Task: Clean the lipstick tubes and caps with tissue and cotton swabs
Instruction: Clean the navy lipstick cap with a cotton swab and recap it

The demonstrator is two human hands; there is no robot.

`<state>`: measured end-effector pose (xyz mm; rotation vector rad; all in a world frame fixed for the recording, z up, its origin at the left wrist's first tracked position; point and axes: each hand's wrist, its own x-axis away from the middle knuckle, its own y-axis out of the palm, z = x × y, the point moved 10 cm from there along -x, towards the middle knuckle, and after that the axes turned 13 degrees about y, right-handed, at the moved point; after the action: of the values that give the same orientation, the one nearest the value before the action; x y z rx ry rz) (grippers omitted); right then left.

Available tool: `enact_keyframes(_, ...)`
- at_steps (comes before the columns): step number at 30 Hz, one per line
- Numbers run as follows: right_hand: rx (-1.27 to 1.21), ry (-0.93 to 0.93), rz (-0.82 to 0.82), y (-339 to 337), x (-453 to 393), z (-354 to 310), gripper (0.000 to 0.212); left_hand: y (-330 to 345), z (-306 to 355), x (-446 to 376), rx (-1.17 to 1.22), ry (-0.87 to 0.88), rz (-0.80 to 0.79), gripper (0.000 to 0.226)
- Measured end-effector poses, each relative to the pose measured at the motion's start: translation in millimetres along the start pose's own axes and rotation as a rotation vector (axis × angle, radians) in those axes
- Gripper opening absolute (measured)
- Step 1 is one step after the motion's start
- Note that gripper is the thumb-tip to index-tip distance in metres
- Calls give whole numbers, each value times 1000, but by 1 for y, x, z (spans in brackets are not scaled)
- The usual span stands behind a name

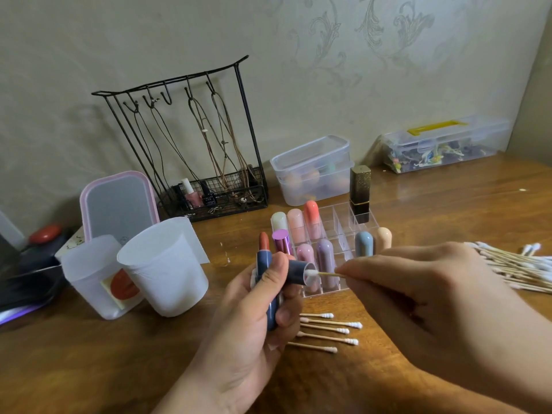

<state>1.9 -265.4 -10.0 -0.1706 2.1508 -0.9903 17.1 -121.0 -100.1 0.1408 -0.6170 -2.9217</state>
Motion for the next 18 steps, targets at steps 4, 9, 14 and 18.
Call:
enact_keyframes(4,134,-46,20,4,2,-2,21,-3,-3,2,-13,-28,30,46)
enact_keyframes(9,290,-36,-8,18,3,-5,9,-7,-2,1,-51,-20,56,46)
enact_keyframes(14,276,-14,-84,28,5,-2,9,-7,-1,0,-94,6,30,46)
enact_keyframes(18,213,9,-133,30,4,-2,20,-6,-3,0,-113,10,8,27)
